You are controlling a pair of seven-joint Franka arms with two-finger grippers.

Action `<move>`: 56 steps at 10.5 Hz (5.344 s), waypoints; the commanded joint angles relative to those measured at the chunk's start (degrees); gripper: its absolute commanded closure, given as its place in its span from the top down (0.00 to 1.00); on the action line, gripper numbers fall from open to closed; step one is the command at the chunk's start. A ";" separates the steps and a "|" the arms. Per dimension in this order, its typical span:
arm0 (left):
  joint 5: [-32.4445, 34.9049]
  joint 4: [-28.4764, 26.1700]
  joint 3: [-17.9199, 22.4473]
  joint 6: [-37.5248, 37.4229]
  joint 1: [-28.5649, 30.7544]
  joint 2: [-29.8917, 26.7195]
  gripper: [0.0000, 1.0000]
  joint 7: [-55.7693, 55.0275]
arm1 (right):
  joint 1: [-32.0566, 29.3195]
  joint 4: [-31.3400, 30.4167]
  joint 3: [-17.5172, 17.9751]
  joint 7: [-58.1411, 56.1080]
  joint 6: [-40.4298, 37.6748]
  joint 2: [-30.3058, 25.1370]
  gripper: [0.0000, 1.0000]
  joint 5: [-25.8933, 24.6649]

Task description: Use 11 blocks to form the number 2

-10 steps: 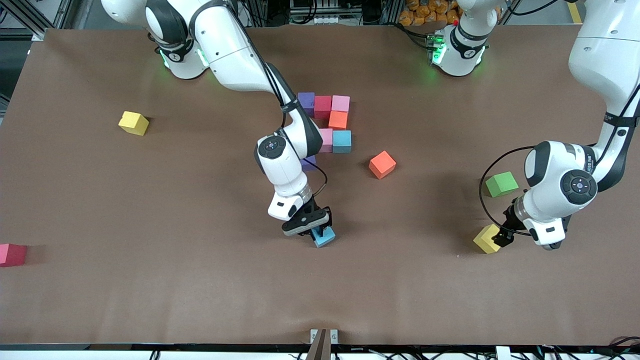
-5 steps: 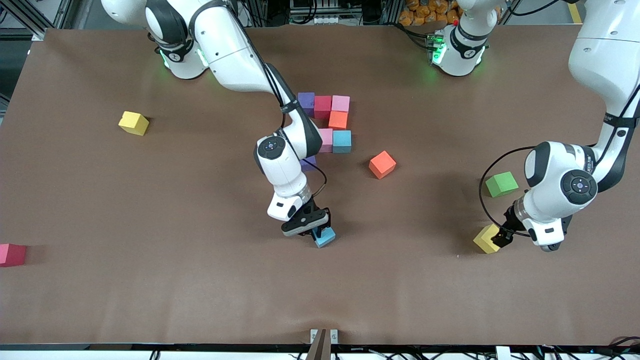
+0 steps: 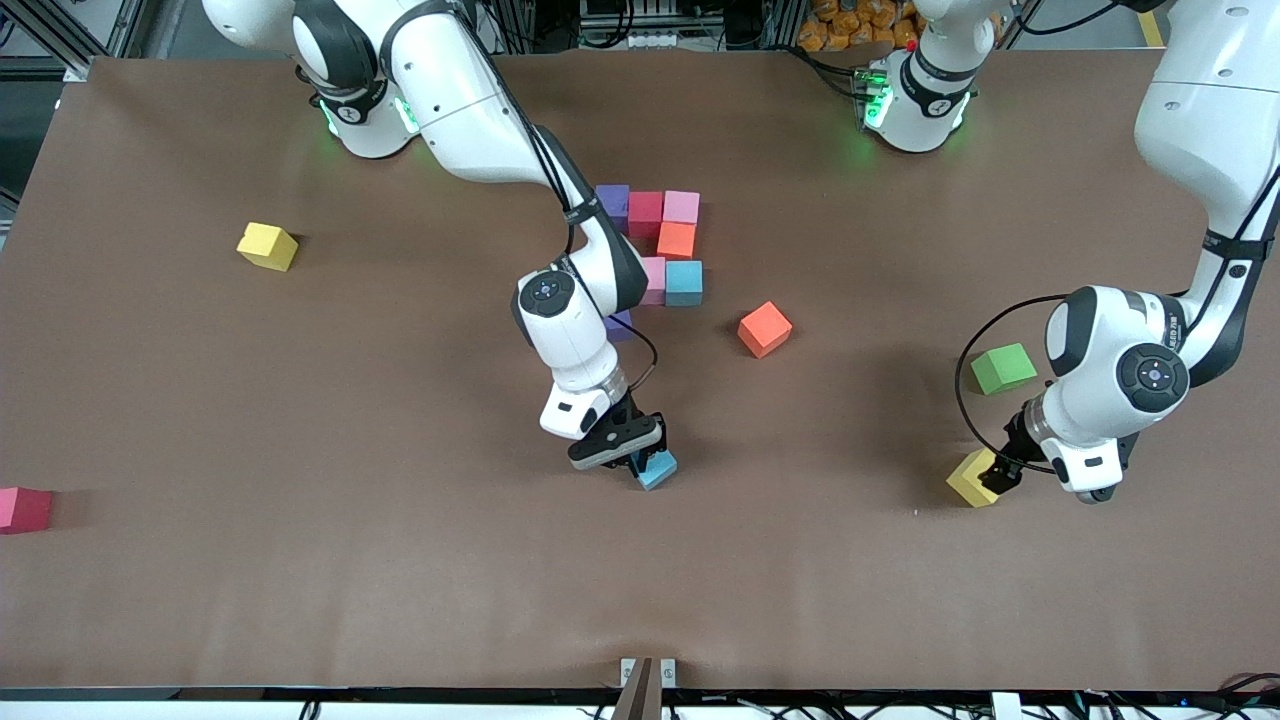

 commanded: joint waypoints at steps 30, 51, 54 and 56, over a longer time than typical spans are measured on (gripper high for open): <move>1.48 0.68 -0.36 0.39 -1.72 0.73 1.00 -1.62 | 4.81 -42.49 2.69 3.89 7.07 -32.16 0.00 10.81; 1.92 0.85 -0.45 0.56 -3.03 0.20 1.00 -0.57 | 11.23 -44.77 1.46 16.98 14.63 -26.52 0.00 10.81; 1.92 0.85 -0.54 0.48 -3.03 0.20 1.00 -0.57 | 15.61 -45.74 -2.75 17.16 14.37 -26.53 0.00 10.81; 1.92 0.85 -0.54 0.48 -3.03 0.12 1.00 -0.66 | 15.45 -45.74 -2.94 17.07 14.11 -26.61 0.00 10.81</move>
